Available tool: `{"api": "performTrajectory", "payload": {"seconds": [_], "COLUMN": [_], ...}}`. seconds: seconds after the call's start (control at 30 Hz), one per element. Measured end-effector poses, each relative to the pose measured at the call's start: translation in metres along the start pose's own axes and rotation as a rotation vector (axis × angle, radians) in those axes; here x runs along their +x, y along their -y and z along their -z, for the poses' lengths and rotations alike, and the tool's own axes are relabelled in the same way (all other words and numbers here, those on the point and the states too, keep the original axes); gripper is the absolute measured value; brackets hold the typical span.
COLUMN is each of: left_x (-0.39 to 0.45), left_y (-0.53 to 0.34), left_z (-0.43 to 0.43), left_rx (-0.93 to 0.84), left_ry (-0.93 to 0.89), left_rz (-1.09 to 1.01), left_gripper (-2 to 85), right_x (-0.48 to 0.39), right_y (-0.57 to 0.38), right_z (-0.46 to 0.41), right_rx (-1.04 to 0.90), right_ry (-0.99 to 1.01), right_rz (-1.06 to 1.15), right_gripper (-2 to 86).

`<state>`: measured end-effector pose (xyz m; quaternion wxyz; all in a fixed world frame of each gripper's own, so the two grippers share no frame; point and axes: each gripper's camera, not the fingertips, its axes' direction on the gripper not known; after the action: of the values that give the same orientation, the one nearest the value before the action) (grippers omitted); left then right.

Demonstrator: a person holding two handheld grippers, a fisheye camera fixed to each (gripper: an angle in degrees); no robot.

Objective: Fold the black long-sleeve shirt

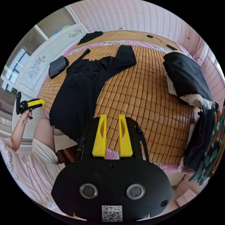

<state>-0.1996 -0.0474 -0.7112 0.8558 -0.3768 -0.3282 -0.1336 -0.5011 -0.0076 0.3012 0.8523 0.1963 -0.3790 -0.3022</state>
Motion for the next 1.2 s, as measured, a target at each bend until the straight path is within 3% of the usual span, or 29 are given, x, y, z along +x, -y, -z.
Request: {"api": "performTrajectory", "payload": {"seconds": [0.27,0.4,0.53,0.7,0.77,0.9,1.2], "left_x": [-0.008,-0.015,-0.022,-0.023,-0.018,0.001,0.079], "left_y": [0.189,0.236,0.255,0.268,0.281,0.316,0.405], "left_z": [-0.097,-0.137,-0.171,-0.188,-0.187,-0.202,-0.288], "left_rx": [0.189,0.179,0.136,0.075,0.07,0.03,-0.077], "left_ry": [-0.14,-0.223,-0.265,-0.312,-0.343,-0.369,-0.284], "left_rz": [-0.133,-0.144,-0.135,-0.132,-0.147,-0.208,-0.44], "left_gripper": [-0.3,-0.3,-0.5,-0.5,-0.5,-0.2,5.5], "right_x": [0.091,0.109,0.116,0.106,0.091,0.103,0.208], "right_y": [0.25,0.288,0.268,0.162,0.101,0.041,0.033], "right_z": [-0.092,-0.143,-0.129,-0.013,0.027,0.045,0.026], "right_rx": [0.019,-0.049,-0.051,0.012,-0.035,-0.13,0.014], "right_ry": [-0.139,-0.143,-0.139,-0.108,0.01,0.039,-0.059], "right_rz": [-0.088,-0.108,-0.101,-0.203,-0.276,-0.368,-0.649], "right_gripper": [9.7,6.8,0.5,0.3,0.7,3.8,10.6]}}
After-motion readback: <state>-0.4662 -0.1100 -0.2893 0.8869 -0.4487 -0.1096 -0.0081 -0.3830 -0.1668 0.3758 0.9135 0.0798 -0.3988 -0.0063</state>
